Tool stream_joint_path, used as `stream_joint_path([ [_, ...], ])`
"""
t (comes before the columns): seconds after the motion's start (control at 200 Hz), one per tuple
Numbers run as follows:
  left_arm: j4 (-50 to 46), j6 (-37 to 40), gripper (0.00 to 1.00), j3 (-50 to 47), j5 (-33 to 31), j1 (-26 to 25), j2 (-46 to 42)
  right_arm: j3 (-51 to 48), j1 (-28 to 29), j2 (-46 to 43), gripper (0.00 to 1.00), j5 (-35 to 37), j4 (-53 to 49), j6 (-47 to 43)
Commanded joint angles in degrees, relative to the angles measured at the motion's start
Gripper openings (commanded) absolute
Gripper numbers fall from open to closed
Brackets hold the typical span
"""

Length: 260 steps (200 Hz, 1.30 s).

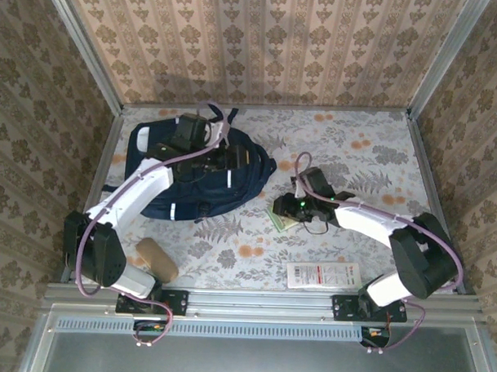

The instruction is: Pack books, pencil case, and school supplies into a backpack

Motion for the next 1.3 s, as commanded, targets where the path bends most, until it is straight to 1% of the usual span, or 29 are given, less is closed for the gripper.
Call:
stream_joint_path([
  [0.0,-1.60,-3.42,0.68,-0.97,-4.73,-3.82,3.41,0.26,-6.10,-3.82,0.49,1.61,1.12,-5.36],
  [0.035,-2.45,-4.65,0.68,-0.63,-5.57,-4.87,5.02,0.20,-8.16,-5.68,0.51,4.66,0.68,-4.82],
  [0.095,-4.89,-5.83,0.69,0.52,-6.28,-6.50,8.16,0.39,-11.36,-5.94,0.55,8.27,-0.10,-3.99],
  [0.17,-5.64,-6.37,0.69,0.78,-5.77,-8.09,11.01,2.47,-12.74,-4.76,0.58,15.19,-3.44,-5.20],
  [0.19,-5.16,-6.57,0.69,0.35,-5.27,-8.36,11.48,3.11,-12.80,-4.59,0.59,16.05,-3.87,-6.05],
  [0.295,-1.41,-8.47,0.69,-2.39,-0.78,-8.97,13.27,7.58,-12.87,2.37,0.61,17.30,-7.83,-8.71],
  [0.39,0.14,-9.33,0.70,-3.80,2.22,-9.33,15.28,10.83,-13.00,7.94,0.64,15.42,-11.52,-9.17],
  [0.46,-0.11,-9.32,0.70,-4.12,3.52,-9.28,16.71,10.78,-12.98,9.75,0.65,14.00,-11.50,-9.35],
  [0.585,-0.27,-9.20,0.70,-4.56,5.21,-8.93,18.04,8.77,-12.92,10.02,0.68,14.43,-10.04,-9.03],
  [0.685,0.57,-8.30,0.70,-4.46,8.11,-8.84,19.90,7.27,-12.25,9.68,0.70,11.89,-8.76,-9.15],
  [0.71,0.75,-8.28,0.70,-4.55,10.13,-8.84,20.44,7.00,-11.99,9.81,0.71,11.70,-8.70,-9.33],
  [0.855,3.70,-9.87,0.70,-5.73,13.31,-8.31,23.08,5.29,-11.25,11.50,0.71,9.21,-8.53,-9.49],
  [0.94,3.59,-9.65,0.70,-5.59,13.57,-8.15,23.68,3.63,-10.84,11.31,0.71,8.83,-7.75,-9.10],
  [1.065,2.37,-9.31,0.70,-5.51,12.66,-7.75,23.73,0.49,-9.95,9.02,0.71,4.96,-4.92,-7.77],
  [1.175,2.27,-9.33,0.70,-6.08,11.99,-7.05,23.42,-4.72,-9.09,5.45,0.70,-1.64,0.89,-5.43],
  [1.295,2.16,-9.16,0.70,-6.34,11.57,-6.82,23.86,-9.73,-9.03,2.86,0.68,-8.06,6.40,-2.17],
])
